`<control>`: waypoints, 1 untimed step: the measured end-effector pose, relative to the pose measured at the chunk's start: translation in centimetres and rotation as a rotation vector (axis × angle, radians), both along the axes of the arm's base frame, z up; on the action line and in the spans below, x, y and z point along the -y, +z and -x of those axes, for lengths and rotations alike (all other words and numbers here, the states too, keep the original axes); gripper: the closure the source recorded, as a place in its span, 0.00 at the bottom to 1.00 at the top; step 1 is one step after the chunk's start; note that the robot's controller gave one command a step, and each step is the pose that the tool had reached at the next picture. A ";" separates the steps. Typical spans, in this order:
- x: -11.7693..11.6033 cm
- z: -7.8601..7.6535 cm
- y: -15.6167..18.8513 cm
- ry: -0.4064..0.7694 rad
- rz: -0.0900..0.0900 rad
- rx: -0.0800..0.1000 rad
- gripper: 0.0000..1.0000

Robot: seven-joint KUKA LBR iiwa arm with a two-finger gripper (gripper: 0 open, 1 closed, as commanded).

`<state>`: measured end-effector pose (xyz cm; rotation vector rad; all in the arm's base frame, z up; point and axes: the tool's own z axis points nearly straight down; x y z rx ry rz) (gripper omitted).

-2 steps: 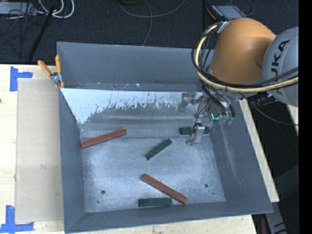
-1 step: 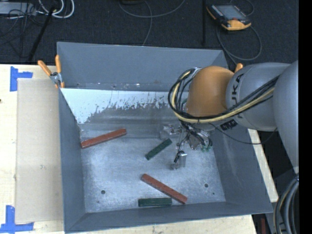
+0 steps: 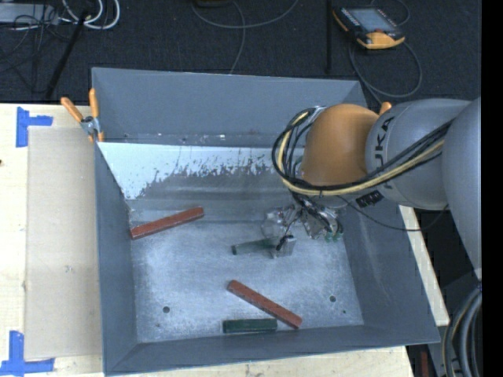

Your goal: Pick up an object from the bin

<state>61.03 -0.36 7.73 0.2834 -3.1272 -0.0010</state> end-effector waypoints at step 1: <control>0.3 1.8 13.5 0.056 0.001 0.011 1.00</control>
Offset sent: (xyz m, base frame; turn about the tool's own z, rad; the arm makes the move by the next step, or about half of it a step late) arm -0.0199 -0.0041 0.1302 -0.0569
